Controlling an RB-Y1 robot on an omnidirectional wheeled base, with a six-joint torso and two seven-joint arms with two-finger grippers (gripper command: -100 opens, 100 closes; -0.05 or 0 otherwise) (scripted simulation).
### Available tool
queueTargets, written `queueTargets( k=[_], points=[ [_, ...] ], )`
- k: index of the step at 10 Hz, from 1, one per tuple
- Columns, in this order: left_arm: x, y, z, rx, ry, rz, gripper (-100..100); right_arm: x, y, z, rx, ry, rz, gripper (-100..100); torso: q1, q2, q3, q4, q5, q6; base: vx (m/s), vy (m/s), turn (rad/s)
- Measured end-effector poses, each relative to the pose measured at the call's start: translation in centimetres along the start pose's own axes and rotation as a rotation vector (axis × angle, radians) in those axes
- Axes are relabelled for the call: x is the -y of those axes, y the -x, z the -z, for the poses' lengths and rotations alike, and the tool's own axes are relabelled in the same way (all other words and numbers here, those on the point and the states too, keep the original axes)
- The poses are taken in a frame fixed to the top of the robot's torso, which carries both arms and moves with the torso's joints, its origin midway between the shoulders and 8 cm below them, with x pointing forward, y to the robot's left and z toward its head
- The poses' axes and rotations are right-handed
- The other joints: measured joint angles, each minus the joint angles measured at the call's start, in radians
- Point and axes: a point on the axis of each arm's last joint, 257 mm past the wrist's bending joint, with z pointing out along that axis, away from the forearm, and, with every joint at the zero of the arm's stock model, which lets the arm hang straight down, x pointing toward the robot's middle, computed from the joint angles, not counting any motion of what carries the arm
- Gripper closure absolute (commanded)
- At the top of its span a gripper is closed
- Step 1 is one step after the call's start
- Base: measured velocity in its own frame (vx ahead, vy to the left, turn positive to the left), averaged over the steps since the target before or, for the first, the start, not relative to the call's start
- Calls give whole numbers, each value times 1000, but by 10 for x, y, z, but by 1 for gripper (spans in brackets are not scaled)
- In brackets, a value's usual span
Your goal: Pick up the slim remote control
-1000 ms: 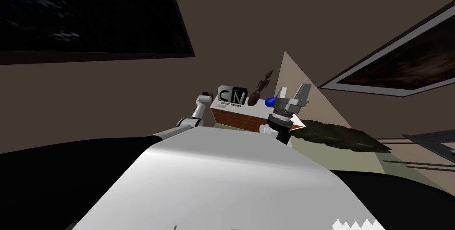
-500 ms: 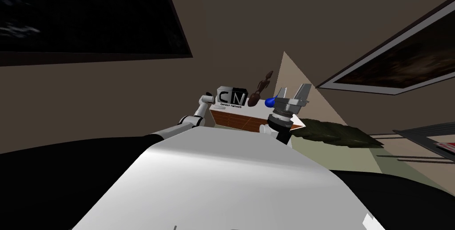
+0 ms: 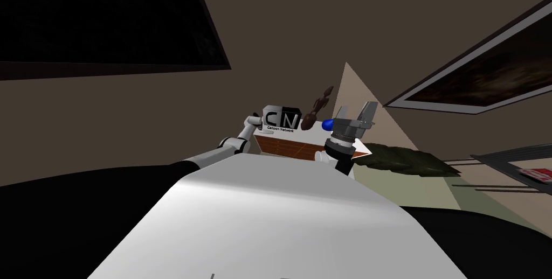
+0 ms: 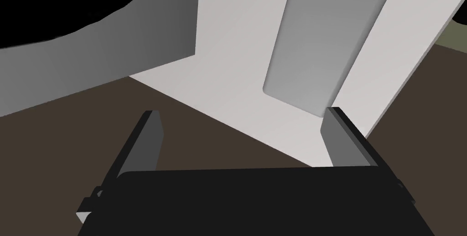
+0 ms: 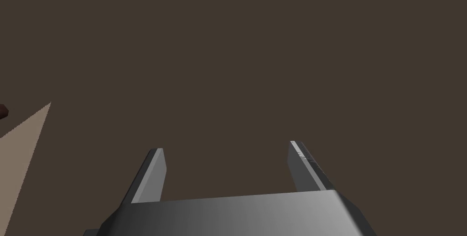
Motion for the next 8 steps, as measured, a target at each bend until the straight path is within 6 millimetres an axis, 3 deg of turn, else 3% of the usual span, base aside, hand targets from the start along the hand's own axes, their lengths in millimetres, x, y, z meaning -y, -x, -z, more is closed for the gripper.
queueTargets(
  k=[8],
  points=[
    [-88,-33,-6,6,310,-68,-100,0,0,0,0,0,0,0,0,-2,-1,-1,0,-1,70,31,-31]
  ],
)
